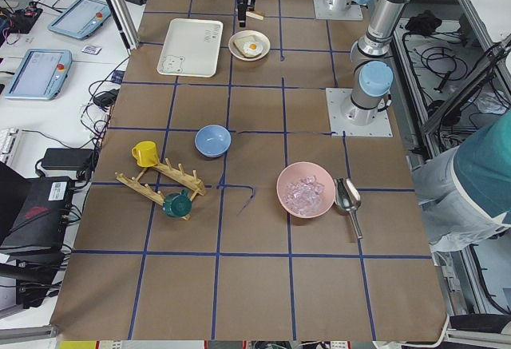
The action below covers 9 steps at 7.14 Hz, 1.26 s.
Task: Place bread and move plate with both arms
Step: 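Lift the bread slice and carry it over the white plate, then lower the bread slice onto the egg toast and open the right gripper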
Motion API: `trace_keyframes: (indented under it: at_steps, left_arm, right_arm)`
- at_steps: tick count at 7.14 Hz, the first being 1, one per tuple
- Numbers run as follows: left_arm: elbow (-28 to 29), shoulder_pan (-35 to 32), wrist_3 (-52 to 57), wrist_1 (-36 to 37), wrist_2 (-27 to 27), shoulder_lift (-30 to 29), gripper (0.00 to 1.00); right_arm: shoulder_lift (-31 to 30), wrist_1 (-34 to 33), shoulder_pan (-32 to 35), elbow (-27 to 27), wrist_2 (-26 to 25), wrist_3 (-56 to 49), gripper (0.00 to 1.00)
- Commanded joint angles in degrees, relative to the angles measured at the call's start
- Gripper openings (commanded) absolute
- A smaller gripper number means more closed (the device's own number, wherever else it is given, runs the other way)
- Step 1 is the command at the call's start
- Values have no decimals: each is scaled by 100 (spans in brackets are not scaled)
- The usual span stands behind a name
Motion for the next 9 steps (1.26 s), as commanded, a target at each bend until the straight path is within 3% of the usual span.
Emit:
trace_keyframes:
  at_steps: [1, 9]
  left_arm:
    - [5, -1, 0, 4, 6, 0, 100]
    - [-4, -1, 0, -5, 6, 0, 100]
  right_arm:
    - [347, -12, 130, -300, 74, 232, 0]
    - [672, -205, 218, -187, 117, 267, 0]
